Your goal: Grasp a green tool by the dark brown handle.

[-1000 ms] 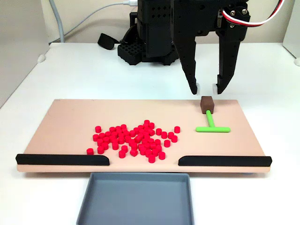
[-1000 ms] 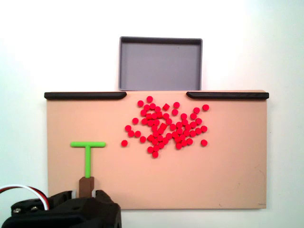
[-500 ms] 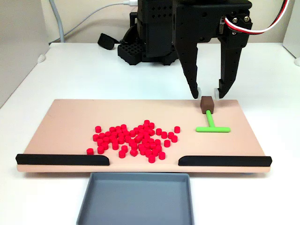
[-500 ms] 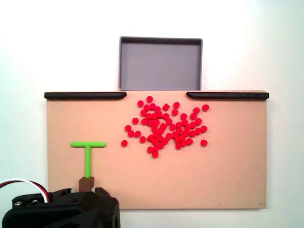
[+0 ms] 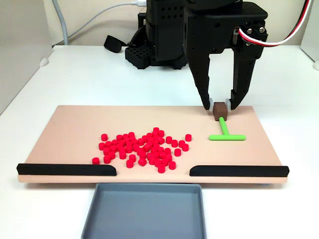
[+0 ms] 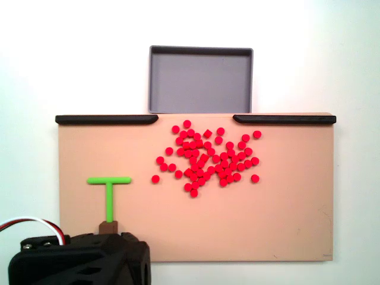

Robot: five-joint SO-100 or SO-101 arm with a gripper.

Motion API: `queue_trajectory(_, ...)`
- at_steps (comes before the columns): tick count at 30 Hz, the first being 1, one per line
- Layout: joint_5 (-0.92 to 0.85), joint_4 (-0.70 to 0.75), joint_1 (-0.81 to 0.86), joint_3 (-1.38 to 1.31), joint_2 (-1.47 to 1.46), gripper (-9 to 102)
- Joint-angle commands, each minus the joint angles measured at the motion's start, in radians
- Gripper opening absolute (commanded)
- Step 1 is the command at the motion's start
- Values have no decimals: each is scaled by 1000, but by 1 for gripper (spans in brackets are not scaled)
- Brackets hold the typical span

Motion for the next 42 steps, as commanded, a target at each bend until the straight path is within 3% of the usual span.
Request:
queue_trajectory(1, -3, 0, -9, -35, 3, 13)
queue_trajectory(22, -3, 0, -25, -37, 2, 8)
queue_trajectory(29, -8, 0, -29, -37, 0, 0)
queue_trajectory(42, 0, 0, -37, -37, 0, 0)
